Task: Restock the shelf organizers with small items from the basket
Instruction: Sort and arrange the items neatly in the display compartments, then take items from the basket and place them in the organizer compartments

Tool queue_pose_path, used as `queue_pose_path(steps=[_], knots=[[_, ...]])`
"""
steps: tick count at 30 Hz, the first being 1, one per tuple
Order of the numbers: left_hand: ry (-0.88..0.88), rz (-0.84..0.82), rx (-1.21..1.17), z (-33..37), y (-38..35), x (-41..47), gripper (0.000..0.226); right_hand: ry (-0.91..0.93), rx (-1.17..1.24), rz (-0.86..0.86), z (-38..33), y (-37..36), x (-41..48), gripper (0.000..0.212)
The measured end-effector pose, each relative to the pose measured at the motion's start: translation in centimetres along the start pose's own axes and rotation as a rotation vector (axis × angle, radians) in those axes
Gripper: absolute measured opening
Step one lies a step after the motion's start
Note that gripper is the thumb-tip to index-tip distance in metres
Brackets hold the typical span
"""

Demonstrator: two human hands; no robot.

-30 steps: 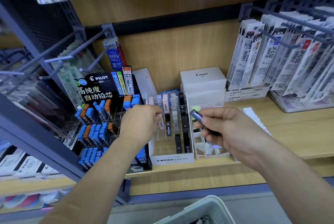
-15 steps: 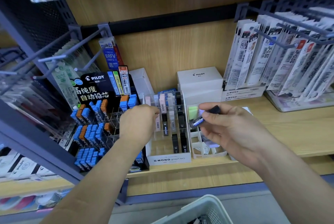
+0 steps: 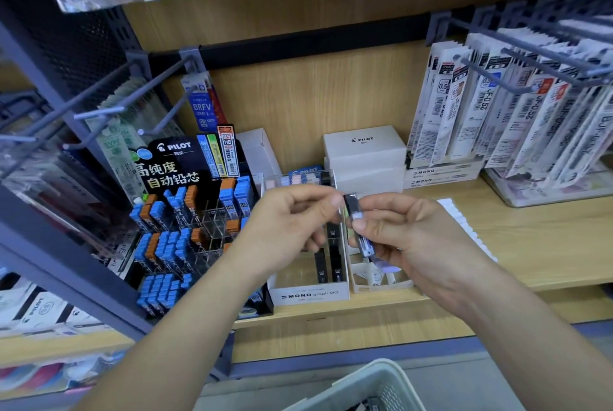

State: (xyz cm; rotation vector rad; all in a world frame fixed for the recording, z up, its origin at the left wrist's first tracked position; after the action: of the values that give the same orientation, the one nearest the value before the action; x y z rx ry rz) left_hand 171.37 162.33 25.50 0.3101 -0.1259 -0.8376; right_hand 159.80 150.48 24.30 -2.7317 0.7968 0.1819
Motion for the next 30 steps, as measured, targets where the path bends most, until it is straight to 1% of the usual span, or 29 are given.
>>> queue_pose_path(steps=[2,4,6,7,8,10,12,14,16,22,30], knots=[[0.012,-0.040,-0.040,-0.1,-0.4,-0.3,0.019,0.010,-0.050,-0.039,0.2,-0.4,-0.1,0.020],[0.028,-0.020,-0.068,-0.2,-0.3,-0.2,0.019,0.021,-0.104,-0.049,0.5,-0.7,0.0,0.013],[0.035,0.059,-0.104,-0.2,0.6,0.1,0.017,0.027,-0.144,-0.007,0.8,-0.8,0.0,0.008],[0.021,0.121,-0.092,-0.3,1.3,0.2,0.014,0.028,-0.156,0.030,0.8,-0.6,0.1,0.009],[0.002,0.191,-0.041,-0.4,2.2,0.5,0.013,0.027,-0.163,0.075,0.8,-0.3,0.2,0.012],[-0.023,0.308,0.151,-1.3,3.5,1.1,0.013,0.024,-0.172,0.154,0.7,0.5,0.4,0.015],[-0.016,0.353,0.313,-2.6,3.9,1.7,0.016,0.019,-0.168,0.191,0.4,1.1,0.5,0.015],[-0.007,0.338,0.420,-3.9,3.5,2.0,0.015,0.012,-0.170,0.197,0.3,1.4,0.4,0.016],[-0.029,0.307,0.550,-4.7,3.0,2.3,0.019,0.005,-0.184,0.182,0.4,1.4,0.3,0.018],[-0.074,0.211,0.798,-4.9,2.1,2.8,0.025,-0.027,-0.240,0.133,0.9,1.5,0.3,0.018],[-0.184,0.180,1.094,-5.2,1.7,3.2,0.022,-0.122,-0.447,0.002,1.8,2.5,-0.6,0.016]])
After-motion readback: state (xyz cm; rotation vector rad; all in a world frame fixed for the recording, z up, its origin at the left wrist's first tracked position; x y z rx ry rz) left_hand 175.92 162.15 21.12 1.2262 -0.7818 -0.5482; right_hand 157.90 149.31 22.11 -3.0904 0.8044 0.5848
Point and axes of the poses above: each hand's wrist, its own x-axis towards the middle knuckle, its own y-axis out of the back of the hand, z = x × y, the point moved 2 cm from there along x, towards the middle knuckle, and after that the axes turned 4 degrees about x, right-handed, at the moved point
